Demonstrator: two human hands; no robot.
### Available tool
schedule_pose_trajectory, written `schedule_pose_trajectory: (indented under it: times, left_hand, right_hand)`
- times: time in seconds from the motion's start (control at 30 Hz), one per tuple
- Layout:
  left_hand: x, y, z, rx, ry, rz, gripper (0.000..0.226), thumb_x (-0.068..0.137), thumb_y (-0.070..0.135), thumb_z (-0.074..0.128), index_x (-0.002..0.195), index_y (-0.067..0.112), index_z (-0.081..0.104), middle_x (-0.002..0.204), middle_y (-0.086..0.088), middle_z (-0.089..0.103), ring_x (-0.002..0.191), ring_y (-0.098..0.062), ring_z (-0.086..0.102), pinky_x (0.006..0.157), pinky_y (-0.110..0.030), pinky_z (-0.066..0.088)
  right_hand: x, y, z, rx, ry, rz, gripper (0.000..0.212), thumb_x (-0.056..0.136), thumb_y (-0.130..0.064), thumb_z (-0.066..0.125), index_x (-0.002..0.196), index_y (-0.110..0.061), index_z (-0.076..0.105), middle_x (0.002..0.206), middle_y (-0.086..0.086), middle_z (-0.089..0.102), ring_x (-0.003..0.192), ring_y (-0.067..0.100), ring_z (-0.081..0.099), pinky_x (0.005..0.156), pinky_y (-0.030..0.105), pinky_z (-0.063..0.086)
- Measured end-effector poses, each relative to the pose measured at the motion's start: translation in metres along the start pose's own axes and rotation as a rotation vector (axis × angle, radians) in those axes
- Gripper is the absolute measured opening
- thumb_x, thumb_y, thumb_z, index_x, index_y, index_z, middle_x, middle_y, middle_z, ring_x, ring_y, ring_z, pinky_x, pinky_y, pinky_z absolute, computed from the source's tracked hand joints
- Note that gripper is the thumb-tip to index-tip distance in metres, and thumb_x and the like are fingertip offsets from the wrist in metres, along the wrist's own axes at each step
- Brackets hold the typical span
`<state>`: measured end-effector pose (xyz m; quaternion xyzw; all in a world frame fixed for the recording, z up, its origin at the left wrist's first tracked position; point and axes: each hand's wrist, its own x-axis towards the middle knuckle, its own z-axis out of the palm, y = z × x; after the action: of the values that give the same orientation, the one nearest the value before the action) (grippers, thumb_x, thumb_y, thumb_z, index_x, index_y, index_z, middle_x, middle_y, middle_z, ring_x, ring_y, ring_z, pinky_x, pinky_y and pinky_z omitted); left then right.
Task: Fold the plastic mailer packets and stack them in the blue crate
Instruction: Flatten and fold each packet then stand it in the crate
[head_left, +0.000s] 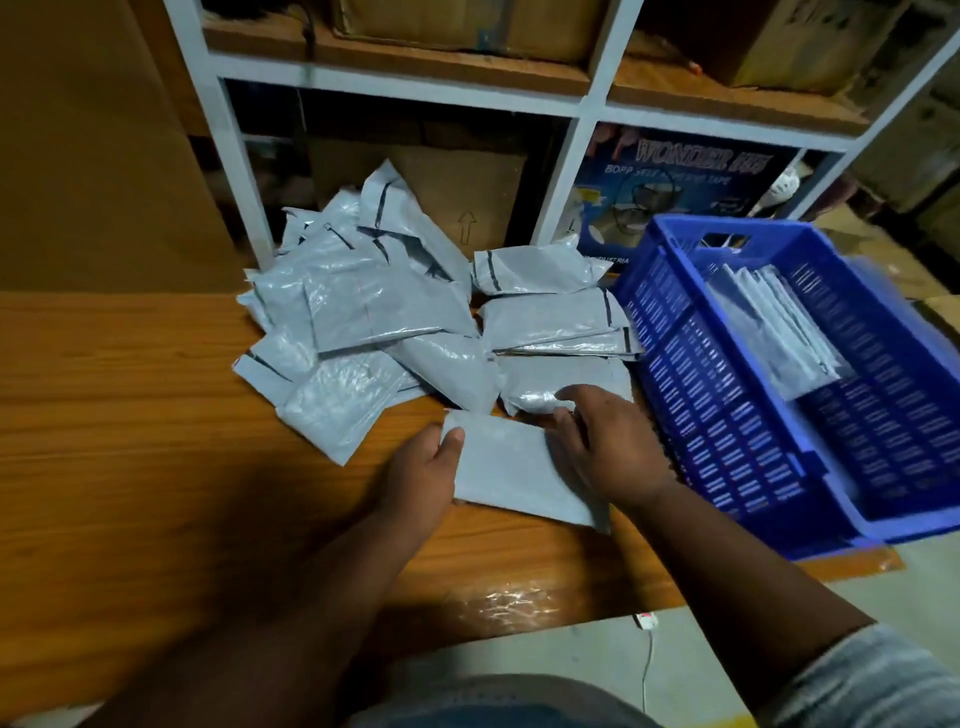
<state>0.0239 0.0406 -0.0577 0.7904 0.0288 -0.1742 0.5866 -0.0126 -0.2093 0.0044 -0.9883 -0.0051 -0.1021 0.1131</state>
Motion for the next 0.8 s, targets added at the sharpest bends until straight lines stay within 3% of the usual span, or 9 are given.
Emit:
schedule_pose_trajectory:
  times: [0.13, 0.2, 0.23, 0.33, 0.43, 0.5, 0.63, 0.7, 0.8]
  left_hand:
    - [-0.032, -0.01, 0.008, -0.061, 0.118, -0.241, 0.035, 0.111, 0.049, 0.05, 0.127, 0.022, 0.066, 0.101, -0.009, 0.074, 0.075, -0.03, 0.078, 0.047, -0.029, 0.054]
    - [-0.049, -0.011, 0.012, 0.053, 0.138, -0.319, 0.034, 0.111, 0.049, 0.05, 0.125, 0.021, 0.064, 0.106, -0.009, 0.071, 0.082, -0.031, 0.075, 0.046, -0.028, 0.054]
    - [-0.056, -0.012, 0.013, 0.197, 0.136, -0.313, 0.034, 0.111, 0.049, 0.051, 0.121, 0.02, 0.064, 0.107, -0.009, 0.069, 0.089, -0.03, 0.073, 0.051, -0.032, 0.057]
    - [-0.077, -0.025, 0.012, 0.604, 0.163, -0.158, 0.041, 0.107, 0.05, 0.048, 0.107, 0.015, 0.07, 0.103, -0.01, 0.073, 0.095, -0.034, 0.07, 0.083, -0.052, 0.06]
    - [-0.098, -0.032, 0.018, 0.751, 0.268, -0.048, 0.038, 0.11, 0.05, 0.045, 0.094, 0.021, 0.062, 0.089, 0.0, 0.067, 0.08, -0.021, 0.065, 0.077, -0.043, 0.059]
    - [-0.109, -0.032, 0.024, 0.844, 0.341, 0.192, 0.03, 0.111, 0.048, 0.045, 0.097, 0.023, 0.057, 0.09, 0.0, 0.062, 0.08, -0.017, 0.059, 0.071, -0.036, 0.053]
    - [-0.106, -0.035, 0.04, 1.002, 0.311, 0.673, 0.045, 0.108, 0.037, 0.051, 0.137, 0.004, 0.06, 0.133, -0.019, 0.061, 0.121, -0.036, 0.059, 0.102, -0.048, 0.054]
    - [-0.097, -0.037, 0.046, 1.024, 0.262, 0.675, 0.055, 0.11, 0.036, 0.049, 0.15, 0.0, 0.053, 0.15, -0.022, 0.055, 0.141, -0.038, 0.052, 0.118, -0.05, 0.045]
    - [-0.091, -0.046, 0.047, 1.115, 0.138, 0.477, 0.067, 0.108, 0.046, 0.035, 0.162, 0.006, 0.041, 0.168, -0.017, 0.039, 0.156, -0.036, 0.036, 0.127, -0.056, 0.032]
  right_hand:
    - [-0.013, -0.01, 0.018, 0.128, 0.006, -0.238, 0.028, 0.107, -0.04, 0.052, 0.114, -0.02, 0.07, 0.106, 0.002, 0.067, 0.098, 0.025, 0.06, 0.084, 0.046, 0.051]
    - [-0.032, -0.013, 0.036, 0.105, -0.105, -0.333, 0.04, 0.11, -0.046, 0.048, 0.134, -0.018, 0.065, 0.136, 0.007, 0.064, 0.127, 0.028, 0.056, 0.105, 0.048, 0.047]
    - [-0.046, -0.015, 0.049, 0.043, -0.208, -0.362, 0.053, 0.112, -0.052, 0.04, 0.151, -0.02, 0.054, 0.159, 0.008, 0.05, 0.148, 0.028, 0.042, 0.119, 0.05, 0.037]
    - [-0.086, -0.013, 0.079, -0.068, -0.353, -0.362, 0.067, 0.114, -0.059, 0.017, 0.171, -0.026, 0.015, 0.18, 0.004, 0.004, 0.166, 0.022, -0.002, 0.132, 0.055, 0.007]
    - [-0.101, -0.001, 0.082, -0.094, -0.34, -0.4, 0.067, 0.114, -0.06, 0.016, 0.172, -0.027, 0.014, 0.18, 0.004, 0.002, 0.166, 0.023, -0.004, 0.131, 0.058, 0.006]
    - [-0.102, 0.006, 0.078, -0.109, -0.35, -0.4, 0.067, 0.113, -0.062, 0.014, 0.172, -0.029, 0.012, 0.18, 0.003, 0.0, 0.166, 0.023, -0.006, 0.131, 0.059, 0.005]
    - [-0.097, 0.003, 0.076, -0.092, -0.36, -0.357, 0.068, 0.111, -0.064, 0.009, 0.171, -0.032, 0.01, 0.18, 0.002, -0.002, 0.166, 0.024, -0.008, 0.131, 0.058, 0.0]
    - [-0.092, 0.001, 0.075, -0.075, -0.363, -0.322, 0.068, 0.111, -0.063, 0.007, 0.171, -0.032, 0.01, 0.18, 0.003, -0.001, 0.166, 0.024, -0.009, 0.132, 0.057, -0.002]
    - [-0.09, -0.004, 0.071, -0.079, -0.377, -0.282, 0.067, 0.112, -0.059, 0.009, 0.171, -0.029, 0.009, 0.18, 0.004, -0.002, 0.165, 0.024, -0.011, 0.131, 0.057, -0.005]
